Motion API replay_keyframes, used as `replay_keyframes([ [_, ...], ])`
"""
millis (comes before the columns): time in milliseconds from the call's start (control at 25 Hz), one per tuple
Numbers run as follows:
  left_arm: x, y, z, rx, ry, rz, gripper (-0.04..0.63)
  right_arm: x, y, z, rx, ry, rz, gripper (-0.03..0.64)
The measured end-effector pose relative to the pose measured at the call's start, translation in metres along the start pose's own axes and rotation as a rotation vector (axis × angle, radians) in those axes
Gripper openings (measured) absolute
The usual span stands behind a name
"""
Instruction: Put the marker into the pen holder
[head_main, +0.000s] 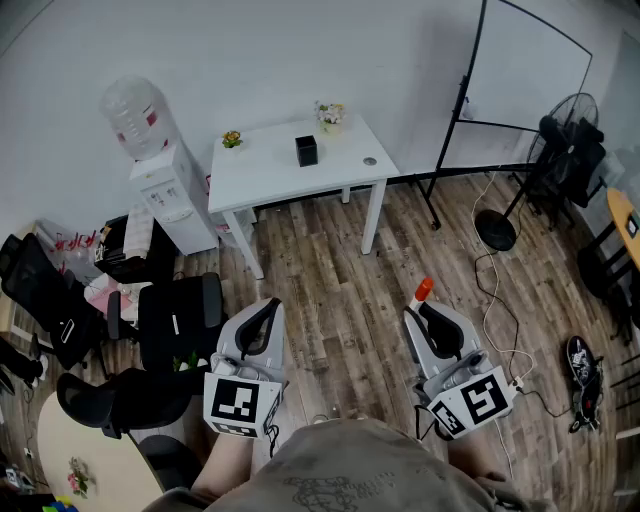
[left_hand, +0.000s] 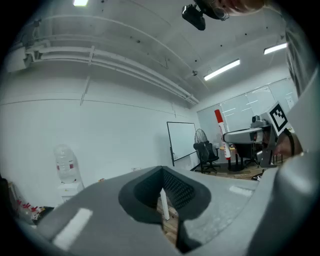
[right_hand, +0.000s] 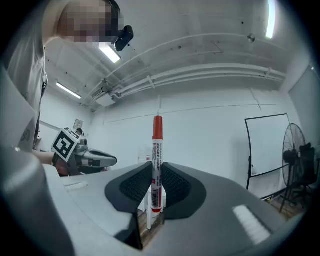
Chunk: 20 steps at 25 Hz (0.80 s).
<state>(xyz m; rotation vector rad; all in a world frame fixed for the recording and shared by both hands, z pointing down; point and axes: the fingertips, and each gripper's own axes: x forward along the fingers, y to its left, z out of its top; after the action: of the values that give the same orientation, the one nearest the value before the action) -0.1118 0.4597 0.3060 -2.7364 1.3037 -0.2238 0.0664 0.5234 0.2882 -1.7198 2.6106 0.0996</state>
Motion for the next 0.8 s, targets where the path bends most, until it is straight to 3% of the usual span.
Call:
replay_keyframes([
  [640,0.021,-0.051,0.000,-0.001,0.051,0.042,0.000,-0.028,-0.052,-0.022,0.081,0.001,0.058,0.093],
  [800,0.024,-0.065,-0.008,0.003,0.062,0.054,0.002,-0.033,-0.065,-0.032,0.148,-0.002,0.077,0.092],
])
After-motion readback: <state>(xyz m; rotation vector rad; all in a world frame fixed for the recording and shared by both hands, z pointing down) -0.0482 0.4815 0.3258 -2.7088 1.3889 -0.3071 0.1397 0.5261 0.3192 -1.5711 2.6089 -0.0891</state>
